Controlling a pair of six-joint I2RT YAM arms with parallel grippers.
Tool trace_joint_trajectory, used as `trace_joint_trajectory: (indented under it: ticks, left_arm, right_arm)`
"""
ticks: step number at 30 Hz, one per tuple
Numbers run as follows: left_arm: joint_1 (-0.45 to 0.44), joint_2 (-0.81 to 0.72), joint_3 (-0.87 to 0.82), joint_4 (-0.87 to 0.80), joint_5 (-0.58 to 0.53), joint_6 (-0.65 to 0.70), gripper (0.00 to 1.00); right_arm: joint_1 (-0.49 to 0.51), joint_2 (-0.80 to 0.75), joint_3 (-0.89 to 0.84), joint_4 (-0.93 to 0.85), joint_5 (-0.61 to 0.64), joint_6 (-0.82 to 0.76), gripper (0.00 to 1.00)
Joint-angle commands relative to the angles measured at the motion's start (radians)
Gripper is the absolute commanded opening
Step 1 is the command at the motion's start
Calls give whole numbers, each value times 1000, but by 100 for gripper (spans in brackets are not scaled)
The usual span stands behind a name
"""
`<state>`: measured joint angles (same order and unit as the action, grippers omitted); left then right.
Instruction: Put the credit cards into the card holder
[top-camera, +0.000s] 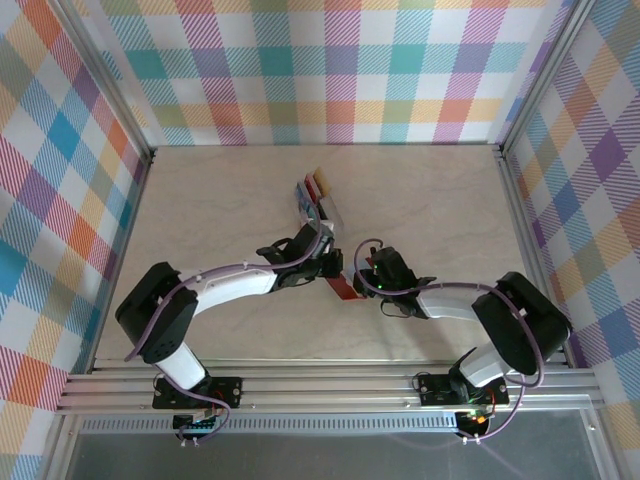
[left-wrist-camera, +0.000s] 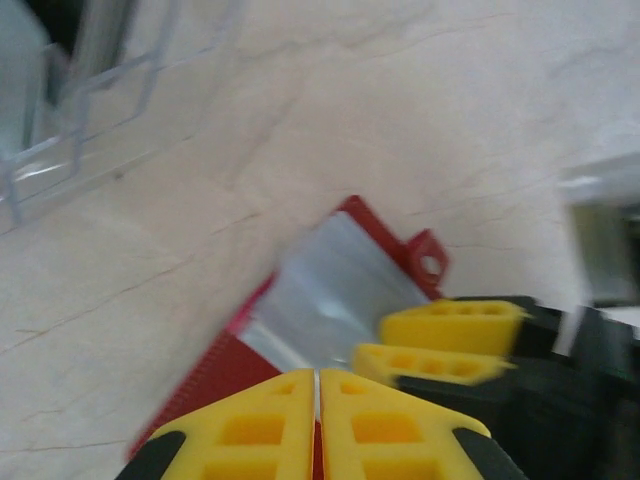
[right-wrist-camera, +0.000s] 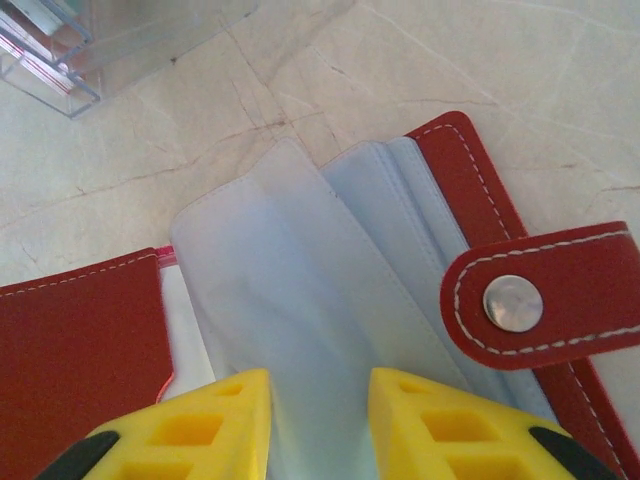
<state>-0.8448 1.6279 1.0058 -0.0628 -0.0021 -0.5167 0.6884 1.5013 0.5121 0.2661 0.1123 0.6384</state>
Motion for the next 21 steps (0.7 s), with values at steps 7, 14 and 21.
trace_joint_trajectory:
  ticks: [7,14,21]
  left_arm:
    - [-94,36,-34,-24,-32,-3,10]
    - [-92,54,-138,15,-88,-17,10]
    - [-64,96,-169,31,-119,-6,10]
  right_arm:
    - [6,86,-44,-23,2,59,31]
    - [21,21,-63,-45,47,70,33]
    - [65,-39,-40,-132,95,41,42]
